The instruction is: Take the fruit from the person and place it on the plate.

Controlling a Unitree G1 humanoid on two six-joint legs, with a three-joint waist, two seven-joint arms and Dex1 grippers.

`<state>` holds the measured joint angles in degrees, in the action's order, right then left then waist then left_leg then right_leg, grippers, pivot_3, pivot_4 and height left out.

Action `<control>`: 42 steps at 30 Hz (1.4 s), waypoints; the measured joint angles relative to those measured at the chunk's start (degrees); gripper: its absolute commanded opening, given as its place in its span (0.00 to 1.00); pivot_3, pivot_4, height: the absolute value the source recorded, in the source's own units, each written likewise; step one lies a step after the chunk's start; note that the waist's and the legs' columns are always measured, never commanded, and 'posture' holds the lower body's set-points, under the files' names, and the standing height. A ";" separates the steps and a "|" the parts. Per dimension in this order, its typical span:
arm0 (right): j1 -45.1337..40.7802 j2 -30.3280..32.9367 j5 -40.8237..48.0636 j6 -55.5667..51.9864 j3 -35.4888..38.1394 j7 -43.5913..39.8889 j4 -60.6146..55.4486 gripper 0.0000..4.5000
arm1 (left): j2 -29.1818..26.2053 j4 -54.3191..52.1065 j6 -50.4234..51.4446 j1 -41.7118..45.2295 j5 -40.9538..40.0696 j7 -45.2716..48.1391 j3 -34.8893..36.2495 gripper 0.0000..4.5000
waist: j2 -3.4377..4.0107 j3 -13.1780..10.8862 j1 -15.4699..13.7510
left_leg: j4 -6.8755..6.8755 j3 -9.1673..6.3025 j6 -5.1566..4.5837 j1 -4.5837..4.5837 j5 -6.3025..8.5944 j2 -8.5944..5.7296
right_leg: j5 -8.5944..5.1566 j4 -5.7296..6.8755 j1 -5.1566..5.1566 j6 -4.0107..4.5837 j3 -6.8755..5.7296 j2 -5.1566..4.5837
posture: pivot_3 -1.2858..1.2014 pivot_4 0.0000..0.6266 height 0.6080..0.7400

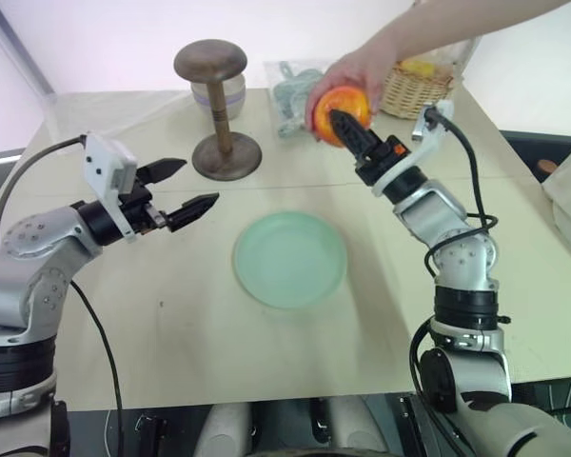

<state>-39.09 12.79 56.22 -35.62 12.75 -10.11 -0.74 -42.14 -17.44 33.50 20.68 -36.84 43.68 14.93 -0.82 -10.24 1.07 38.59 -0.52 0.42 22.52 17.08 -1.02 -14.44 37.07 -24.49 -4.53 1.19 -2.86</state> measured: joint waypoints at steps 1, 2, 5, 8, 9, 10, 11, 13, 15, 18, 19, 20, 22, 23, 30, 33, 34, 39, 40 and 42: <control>-0.11 -0.07 -0.36 0.12 0.22 -0.09 0.39 1.00 | 0.00 -0.06 0.00 0.00 -0.01 -0.05 0.00 0.99 | 0.00 0.00 0.00 | -0.01 0.00 0.00 0.00 0.00 0.00 | 0.00 0.00 -0.01 0.00 0.00 0.00 | 0.52 0.24 1.00; -0.38 -0.15 -0.86 0.29 0.35 -0.23 0.92 1.00 | 0.00 -0.12 0.00 0.00 -0.02 -0.10 0.00 0.99 | 0.00 0.00 0.00 | -0.03 0.00 0.00 0.00 0.00 -0.01 | 0.00 0.00 -0.02 0.00 0.00 -0.01 | 0.52 0.24 1.00; -0.66 -0.44 -1.56 0.66 0.82 -0.52 1.04 1.00 | 0.00 -0.22 0.00 0.00 -0.04 -0.21 0.00 0.99 | 0.00 0.00 0.00 | -0.13 0.00 0.02 0.00 -0.01 -0.02 | 0.00 -0.03 -0.05 0.00 0.00 -0.02 | 0.52 0.24 1.00; -0.74 -0.59 -2.13 0.79 0.88 -0.68 1.04 1.00 | 0.01 -0.23 0.00 0.00 -0.04 -0.34 -0.01 0.99 | 0.00 0.00 0.00 | -0.27 0.00 0.05 -0.01 -0.03 -0.03 | 0.00 -0.08 -0.09 0.01 0.01 -0.03 | 0.52 0.24 1.00; -0.75 -0.67 -2.28 0.88 0.89 -0.74 1.06 1.00 | 0.01 -0.23 -0.01 0.00 -0.04 -0.38 -0.01 0.99 | 0.00 0.00 0.00 | -0.30 0.00 0.05 -0.01 -0.03 -0.03 | 0.00 -0.08 -0.10 0.01 0.01 -0.03 | 0.52 0.24 1.00; -0.76 -0.74 -2.60 0.98 0.89 -0.82 1.10 1.00 | 0.01 -0.23 -0.01 0.00 -0.04 -0.41 -0.01 0.99 | 0.00 0.00 0.00 | -0.32 0.00 0.06 -0.01 -0.03 -0.03 | -0.01 -0.09 -0.12 0.02 0.01 -0.03 | 0.52 0.24 1.00; -0.82 -0.83 -2.93 1.04 0.90 -0.90 1.21 1.00 | 0.01 -0.23 -0.01 0.00 -0.04 -0.45 -0.02 0.99 | 0.00 0.00 0.01 | -0.34 0.00 0.06 -0.01 -0.04 -0.03 | -0.01 -0.10 -0.12 0.02 0.01 -0.03 | 0.52 0.24 1.00; -1.02 -1.12 -3.35 1.12 1.02 -0.97 1.59 1.00 | 0.02 -0.23 -0.01 0.00 -0.04 -0.51 -0.02 0.99 | 0.00 0.00 0.07 | -0.36 0.02 0.06 -0.01 -0.04 -0.03 | -0.01 -0.11 -0.13 0.01 0.02 -0.03 | 0.52 0.24 1.00; -1.40 -1.41 -3.74 1.14 1.08 -0.97 2.07 1.00 | 0.02 -0.24 -0.01 0.00 -0.04 -0.57 -0.02 0.99 | 0.00 0.00 0.08 | -0.36 0.02 0.06 -0.01 -0.04 -0.03 | 0.00 -0.11 -0.13 0.02 0.02 -0.03 | 0.52 0.24 1.00; -1.74 -2.02 -4.28 1.20 1.08 -0.98 2.17 0.89 | 0.02 -0.27 -0.01 0.00 -0.04 -0.78 -0.02 1.00 | 0.00 0.00 0.04 | -0.37 0.02 0.06 -0.01 -0.04 -0.03 | 0.00 -0.11 -0.13 0.02 0.02 -0.03 | 0.52 0.24 1.00; -1.84 -2.23 -4.38 1.22 1.07 -1.03 2.18 0.85 | 0.02 -0.27 -0.01 0.00 -0.03 -0.85 -0.02 1.00 | 0.00 0.00 0.04 | -0.36 0.02 0.06 -0.01 -0.04 -0.04 | 0.00 -0.11 -0.13 0.02 0.02 -0.03 | 0.52 0.24 1.00; -1.98 -2.44 -4.69 1.31 1.07 -1.03 2.20 0.76 | 0.02 -0.27 -0.01 0.00 -0.04 -0.89 -0.02 1.00 | 0.00 0.00 0.04 | -0.37 0.02 0.06 -0.01 -0.04 -0.04 | 0.00 -0.11 -0.13 0.02 0.02 -0.03 | 0.52 0.24 1.00; -2.14 -2.50 -5.25 1.42 1.08 -1.05 2.21 0.69 | 0.02 -0.27 -0.02 -0.03 -0.04 -0.92 -0.02 1.00 | 0.00 0.00 0.04 | -0.37 0.02 0.06 -0.01 -0.04 -0.04 | 0.00 -0.11 -0.13 0.02 0.02 -0.03 | 0.52 0.24 1.00; -2.16 -2.56 -5.38 1.43 1.09 -1.05 2.21 0.69 | 0.02 -0.27 -0.02 -0.08 -0.04 -0.94 -0.02 1.00 | 0.00 0.00 0.04 | -0.37 0.02 0.06 -0.01 -0.04 -0.04 | 0.00 -0.11 -0.14 0.02 0.02 -0.03 | 0.52 0.24 1.00; -2.16 -2.61 -5.59 1.28 1.47 -0.49 2.21 0.69 | 0.02 -0.53 -0.03 -0.50 -0.04 -0.96 -0.02 1.00 | 0.00 0.00 0.04 | -0.37 0.02 0.06 -0.01 -0.04 -0.04 | 0.00 -0.11 -0.14 0.02 0.02 -0.04 | 0.52 0.24 1.00; -2.16 -2.61 -5.59 1.10 1.81 -0.20 2.20 0.69 | 0.02 -0.66 -0.03 -0.58 -0.04 -0.95 -0.02 1.00 | 0.00 0.00 0.04 | -0.37 0.02 0.06 -0.01 -0.04 -0.04 | 0.00 -0.11 -0.14 0.02 0.02 -0.04 | 0.52 0.24 1.00; -2.16 -2.61 -5.60 1.07 1.89 -0.11 2.20 0.69 | 0.02 -0.66 -0.03 -0.58 -0.05 -0.95 -0.02 1.00 | 0.00 0.00 0.04 | -0.37 0.02 0.06 -0.01 -0.04 -0.04 | 0.00 -0.11 -0.14 0.02 0.02 -0.04 | 0.52 0.24 1.00; -2.15 -2.58 -5.60 0.85 2.06 0.34 1.76 0.69 | 0.14 -0.65 -0.03 -0.57 -0.04 -0.96 -0.04 1.00 | 0.00 0.00 0.07 | -0.38 0.02 0.06 -0.01 -0.04 -0.04 | -0.01 -0.11 -0.14 0.02 0.02 -0.04 | 0.52 0.24 1.00; -2.14 -2.52 -5.63 0.61 2.02 0.44 1.22 0.69 | 0.17 -0.65 -0.04 -0.57 -0.04 -0.96 -0.05 1.00 | 0.00 0.00 0.06 | -0.38 0.02 0.06 -0.01 -0.04 -0.04 | 0.00 -0.11 -0.15 0.02 0.02 -0.04 | 0.52 0.24 1.00; -1.62 -0.68 -7.07 -0.35 0.47 0.21 -1.29 0.69 | 0.24 -0.60 -0.04 -0.36 -0.03 -0.92 -0.16 1.00 | 0.01 -0.01 0.04 | -0.38 0.02 0.06 0.00 -0.04 -0.04 | -0.01 -0.11 -0.15 0.02 0.02 -0.04 | 0.52 0.24 1.00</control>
<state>-40.71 12.11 49.15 -35.97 13.22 -9.90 -2.02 -41.91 -18.04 33.46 20.33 -36.87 42.77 14.77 -0.81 -10.25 1.11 38.21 -0.50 0.49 22.52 17.04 -1.06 -14.44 36.96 -24.64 -4.51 1.22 -2.89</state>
